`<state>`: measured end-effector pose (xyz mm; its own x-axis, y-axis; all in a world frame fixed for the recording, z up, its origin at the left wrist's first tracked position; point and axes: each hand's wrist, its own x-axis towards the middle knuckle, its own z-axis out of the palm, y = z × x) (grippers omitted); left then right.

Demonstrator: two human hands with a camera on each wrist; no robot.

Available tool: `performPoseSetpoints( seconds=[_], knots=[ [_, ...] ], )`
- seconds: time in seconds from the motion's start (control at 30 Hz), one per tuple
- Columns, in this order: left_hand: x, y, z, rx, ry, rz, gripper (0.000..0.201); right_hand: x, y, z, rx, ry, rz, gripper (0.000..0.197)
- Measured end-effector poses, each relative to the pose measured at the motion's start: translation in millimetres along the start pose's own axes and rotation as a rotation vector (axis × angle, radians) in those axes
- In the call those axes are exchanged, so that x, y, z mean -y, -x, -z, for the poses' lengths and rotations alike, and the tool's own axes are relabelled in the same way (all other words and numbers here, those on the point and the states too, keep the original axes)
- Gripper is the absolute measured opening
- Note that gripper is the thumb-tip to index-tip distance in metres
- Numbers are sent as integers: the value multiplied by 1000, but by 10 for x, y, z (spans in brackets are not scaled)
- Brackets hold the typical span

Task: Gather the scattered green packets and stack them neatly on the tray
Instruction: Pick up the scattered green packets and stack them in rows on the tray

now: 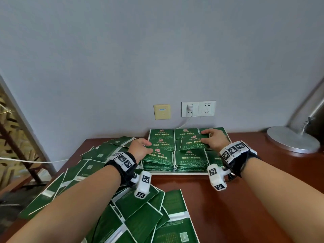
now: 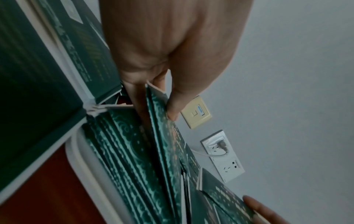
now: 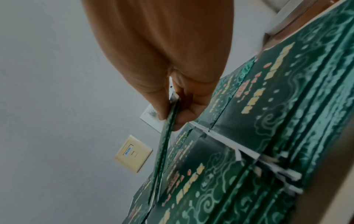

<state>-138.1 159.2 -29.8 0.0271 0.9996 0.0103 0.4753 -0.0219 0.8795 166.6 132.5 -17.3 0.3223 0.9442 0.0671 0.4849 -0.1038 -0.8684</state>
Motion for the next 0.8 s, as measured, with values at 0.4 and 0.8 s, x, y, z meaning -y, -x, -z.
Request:
performPoseSetpoints(
  seconds=[0.4, 0.8],
  knots=[
    [65, -37, -44, 27, -330, -150, 18, 119, -128, -204, 43, 366, 69, 39],
    [81, -32, -45, 46, -572, -225, 27, 64, -176, -251, 67, 526, 108, 39]
  ],
)
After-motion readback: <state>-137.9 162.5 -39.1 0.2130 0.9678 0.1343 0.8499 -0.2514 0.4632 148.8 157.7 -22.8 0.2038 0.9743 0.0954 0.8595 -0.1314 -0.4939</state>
